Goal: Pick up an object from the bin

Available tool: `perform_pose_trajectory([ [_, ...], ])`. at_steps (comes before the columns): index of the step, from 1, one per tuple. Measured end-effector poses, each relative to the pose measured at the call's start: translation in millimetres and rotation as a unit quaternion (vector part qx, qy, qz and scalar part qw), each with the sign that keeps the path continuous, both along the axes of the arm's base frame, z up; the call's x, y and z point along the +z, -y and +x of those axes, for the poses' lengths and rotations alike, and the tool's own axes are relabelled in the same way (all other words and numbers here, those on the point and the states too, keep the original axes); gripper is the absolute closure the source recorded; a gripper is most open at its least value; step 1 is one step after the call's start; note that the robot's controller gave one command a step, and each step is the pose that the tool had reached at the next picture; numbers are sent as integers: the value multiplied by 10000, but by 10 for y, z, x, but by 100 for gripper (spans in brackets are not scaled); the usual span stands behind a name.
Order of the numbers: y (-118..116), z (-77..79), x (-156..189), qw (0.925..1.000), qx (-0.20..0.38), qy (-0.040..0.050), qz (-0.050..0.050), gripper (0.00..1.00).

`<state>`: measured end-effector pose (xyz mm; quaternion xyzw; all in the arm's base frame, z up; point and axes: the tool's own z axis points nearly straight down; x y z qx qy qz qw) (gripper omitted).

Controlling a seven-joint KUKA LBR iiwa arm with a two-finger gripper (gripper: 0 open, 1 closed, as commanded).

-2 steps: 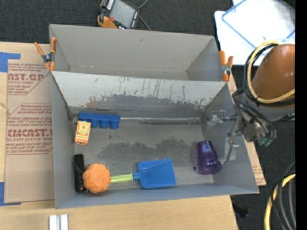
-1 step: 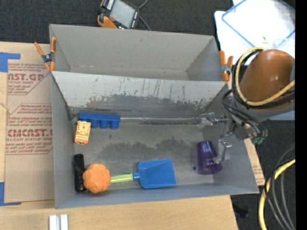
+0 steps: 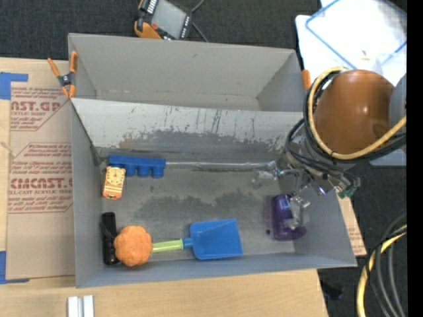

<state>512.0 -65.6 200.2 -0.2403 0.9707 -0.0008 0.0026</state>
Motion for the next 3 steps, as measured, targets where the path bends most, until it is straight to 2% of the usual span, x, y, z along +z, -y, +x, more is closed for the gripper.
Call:
perform_pose_trajectory([
  [1,34,68,-589,9998,-209,-40,11,0],
  [2,-11,196,-190,9917,-1285,71,24,0],
  [3,-116,198,-482,9966,-822,73,11,0],
])
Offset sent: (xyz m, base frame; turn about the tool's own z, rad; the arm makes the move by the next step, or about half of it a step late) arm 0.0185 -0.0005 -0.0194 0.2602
